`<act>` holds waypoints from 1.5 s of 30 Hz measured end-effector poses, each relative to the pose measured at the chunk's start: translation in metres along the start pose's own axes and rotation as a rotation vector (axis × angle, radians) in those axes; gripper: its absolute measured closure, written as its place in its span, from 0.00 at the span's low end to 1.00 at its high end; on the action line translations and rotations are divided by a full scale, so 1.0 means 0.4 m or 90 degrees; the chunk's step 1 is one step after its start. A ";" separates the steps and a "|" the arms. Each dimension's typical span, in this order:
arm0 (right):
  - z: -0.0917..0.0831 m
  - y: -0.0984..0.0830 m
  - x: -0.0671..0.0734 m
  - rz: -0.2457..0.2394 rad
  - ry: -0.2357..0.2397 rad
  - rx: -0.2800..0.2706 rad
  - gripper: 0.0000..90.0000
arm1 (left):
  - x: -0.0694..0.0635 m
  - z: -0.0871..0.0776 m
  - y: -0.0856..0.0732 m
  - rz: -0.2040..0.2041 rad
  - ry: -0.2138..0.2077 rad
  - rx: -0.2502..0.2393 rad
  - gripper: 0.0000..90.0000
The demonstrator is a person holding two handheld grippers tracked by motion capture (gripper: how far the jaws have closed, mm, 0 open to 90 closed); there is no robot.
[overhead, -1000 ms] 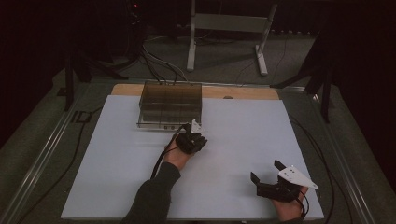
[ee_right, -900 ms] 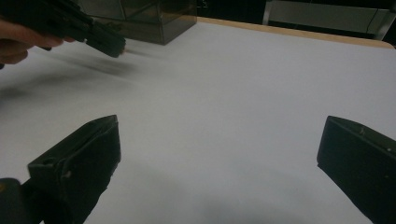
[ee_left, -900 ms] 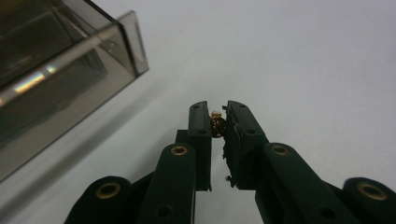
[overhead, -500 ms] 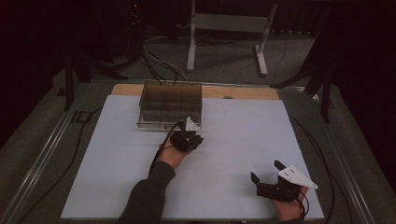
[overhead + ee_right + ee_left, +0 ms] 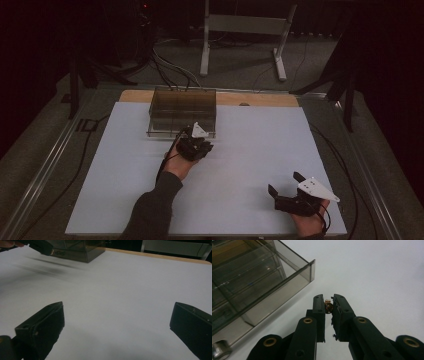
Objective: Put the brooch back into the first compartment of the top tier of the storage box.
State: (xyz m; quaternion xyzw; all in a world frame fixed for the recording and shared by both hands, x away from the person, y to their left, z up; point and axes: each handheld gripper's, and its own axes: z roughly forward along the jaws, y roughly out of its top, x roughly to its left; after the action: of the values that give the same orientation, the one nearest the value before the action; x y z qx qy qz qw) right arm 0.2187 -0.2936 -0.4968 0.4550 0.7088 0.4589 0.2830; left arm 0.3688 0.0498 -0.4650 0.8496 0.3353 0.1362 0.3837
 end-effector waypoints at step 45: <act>0.002 -0.001 -0.003 0.003 -0.003 0.004 0.00 | 0.097 -0.094 0.029 -0.042 0.051 -0.033 0.91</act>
State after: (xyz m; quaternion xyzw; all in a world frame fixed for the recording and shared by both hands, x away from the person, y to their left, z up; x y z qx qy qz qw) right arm 0.2195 -0.2944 -0.4975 0.4587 0.7086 0.4558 0.2822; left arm 0.3846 0.0915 -0.4321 0.8216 0.3746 0.1664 0.3962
